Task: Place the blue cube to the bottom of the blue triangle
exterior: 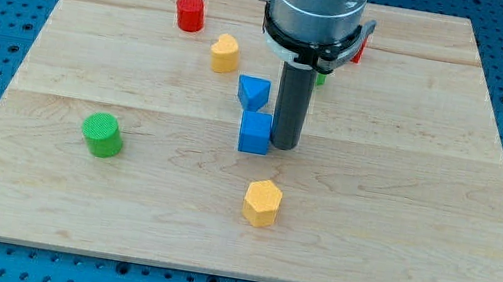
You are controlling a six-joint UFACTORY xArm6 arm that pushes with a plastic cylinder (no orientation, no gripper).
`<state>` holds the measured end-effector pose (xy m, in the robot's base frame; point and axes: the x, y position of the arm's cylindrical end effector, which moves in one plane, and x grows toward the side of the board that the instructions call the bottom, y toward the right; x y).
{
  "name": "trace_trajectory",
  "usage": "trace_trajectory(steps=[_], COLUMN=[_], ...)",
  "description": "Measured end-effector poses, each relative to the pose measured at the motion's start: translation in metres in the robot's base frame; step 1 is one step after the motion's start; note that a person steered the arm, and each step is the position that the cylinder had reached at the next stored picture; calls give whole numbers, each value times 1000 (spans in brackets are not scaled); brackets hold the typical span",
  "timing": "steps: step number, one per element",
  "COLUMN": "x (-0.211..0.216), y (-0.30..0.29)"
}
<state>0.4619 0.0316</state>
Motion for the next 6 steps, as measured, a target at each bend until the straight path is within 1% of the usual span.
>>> trace_trajectory(steps=[5,6], x=[2,31], y=[-4,22])
